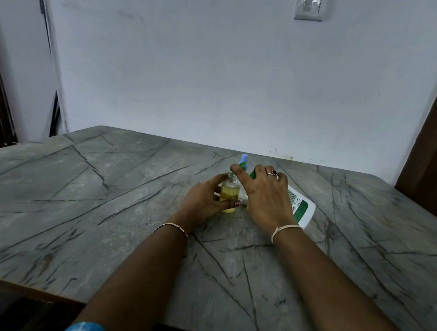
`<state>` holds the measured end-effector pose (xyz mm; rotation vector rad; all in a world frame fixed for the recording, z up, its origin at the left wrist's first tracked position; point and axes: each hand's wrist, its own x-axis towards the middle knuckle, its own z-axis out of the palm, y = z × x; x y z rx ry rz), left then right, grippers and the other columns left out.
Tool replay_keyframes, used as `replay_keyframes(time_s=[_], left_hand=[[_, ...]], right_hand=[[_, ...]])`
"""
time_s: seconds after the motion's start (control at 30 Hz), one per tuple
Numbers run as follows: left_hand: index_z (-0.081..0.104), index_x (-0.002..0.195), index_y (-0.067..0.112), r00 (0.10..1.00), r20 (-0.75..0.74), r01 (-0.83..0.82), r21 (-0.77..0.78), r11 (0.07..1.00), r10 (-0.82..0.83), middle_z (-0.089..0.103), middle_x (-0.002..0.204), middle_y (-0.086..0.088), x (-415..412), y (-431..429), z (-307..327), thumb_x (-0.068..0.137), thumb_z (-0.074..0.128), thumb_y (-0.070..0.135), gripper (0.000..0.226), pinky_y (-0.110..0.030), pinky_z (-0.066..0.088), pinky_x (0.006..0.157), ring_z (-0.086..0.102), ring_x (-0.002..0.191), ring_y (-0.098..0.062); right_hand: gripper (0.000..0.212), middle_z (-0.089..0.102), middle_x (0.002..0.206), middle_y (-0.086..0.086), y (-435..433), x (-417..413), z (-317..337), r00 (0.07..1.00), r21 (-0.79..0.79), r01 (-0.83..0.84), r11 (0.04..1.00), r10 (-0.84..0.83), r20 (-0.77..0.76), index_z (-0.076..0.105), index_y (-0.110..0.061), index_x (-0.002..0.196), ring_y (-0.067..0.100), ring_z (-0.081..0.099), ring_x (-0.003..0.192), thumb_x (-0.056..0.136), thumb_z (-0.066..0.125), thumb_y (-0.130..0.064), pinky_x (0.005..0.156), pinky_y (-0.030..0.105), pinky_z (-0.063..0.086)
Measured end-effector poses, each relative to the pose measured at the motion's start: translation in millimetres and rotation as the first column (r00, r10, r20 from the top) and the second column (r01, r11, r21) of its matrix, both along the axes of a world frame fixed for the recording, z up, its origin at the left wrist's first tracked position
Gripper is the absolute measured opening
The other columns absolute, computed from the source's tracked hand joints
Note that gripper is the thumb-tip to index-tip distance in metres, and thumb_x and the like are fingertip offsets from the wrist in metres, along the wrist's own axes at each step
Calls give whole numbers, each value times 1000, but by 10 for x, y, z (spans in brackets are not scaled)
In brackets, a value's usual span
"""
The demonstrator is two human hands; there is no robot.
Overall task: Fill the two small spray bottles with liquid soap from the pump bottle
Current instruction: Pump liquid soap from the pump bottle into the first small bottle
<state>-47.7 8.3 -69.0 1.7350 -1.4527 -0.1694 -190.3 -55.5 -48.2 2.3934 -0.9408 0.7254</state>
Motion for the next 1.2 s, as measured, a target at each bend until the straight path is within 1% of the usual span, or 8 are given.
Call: replay_keyframes(time_s=[0.13, 0.33, 0.43, 0.6, 0.83, 0.93, 1.07, 1.2], left_hand=[[37, 143, 28, 1000, 14, 5, 5, 1000, -5, 66, 120, -5, -4, 13, 8, 76, 76, 43, 79, -32, 51, 91, 65, 101, -19], [38, 143, 30, 1000, -2, 12, 11, 1000, -12, 66, 121, -4, 5, 7, 1, 76, 76, 44, 78, -33, 52, 91, 66, 99, -17], [36, 144, 29, 1000, 2, 5, 25, 1000, -5, 65, 123, -5, 8, -1, 3, 76, 75, 44, 80, -35, 51, 94, 65, 103, -19], [35, 144, 28, 1000, 0, 6, 28, 1000, -6, 64, 124, -5, 3, 3, 10, 77, 75, 43, 80, -33, 50, 94, 64, 105, -19], [36, 144, 29, 1000, -6, 1, 31, 1000, -1, 64, 123, -4, -8, 17, 17, 76, 75, 43, 80, -30, 49, 91, 65, 103, -19], [36, 144, 28, 1000, 0, 0, 21, 1000, 0, 65, 123, -4, -14, 19, 17, 76, 75, 44, 80, -25, 47, 88, 65, 101, -17], [36, 144, 29, 1000, 0, -5, 29, 1000, 5, 65, 122, -4, -8, 20, 20, 76, 75, 45, 80, -22, 45, 84, 65, 99, -16], [38, 143, 28, 1000, 0, 1, 17, 1000, -1, 66, 120, -3, -7, 21, 21, 76, 75, 44, 79, -22, 46, 83, 65, 97, -16]], right_hand=[[77, 51, 120, 13, -3, 9, 7, 1000, 5, 1, 1000, -1, 4, 20, -35, 141, 33, 49, 114, 82, 66, -18, 95, 49, 38], [73, 50, 121, 12, -4, 55, 15, 1000, 26, 7, 1000, -8, 26, 25, -33, 139, 32, 47, 115, 81, 67, -23, 96, 47, 36], [72, 51, 119, 13, -4, 43, 7, 1000, 10, 0, 1000, -1, 27, 24, -33, 140, 33, 48, 113, 82, 66, -21, 96, 48, 37], [79, 51, 121, 13, -22, 20, -7, 1000, 8, 6, 1000, -6, -1, 18, -36, 142, 33, 49, 115, 82, 67, -23, 97, 49, 38], [69, 51, 121, 12, 15, 40, 28, 999, 37, -6, 999, 5, 44, 27, -32, 141, 32, 48, 114, 83, 64, -21, 97, 47, 36], [71, 52, 120, 13, 7, 29, 17, 999, 32, -16, 999, 14, 40, 26, -33, 141, 33, 48, 113, 82, 65, -20, 96, 47, 37], [76, 52, 119, 13, -9, 18, 3, 1000, 18, -10, 1000, 10, 24, 23, -35, 142, 33, 49, 113, 82, 66, -19, 95, 48, 38], [75, 53, 118, 13, -14, 13, 5, 999, 18, -12, 1000, 11, 31, 23, -35, 142, 33, 49, 112, 82, 65, -18, 95, 48, 38]])
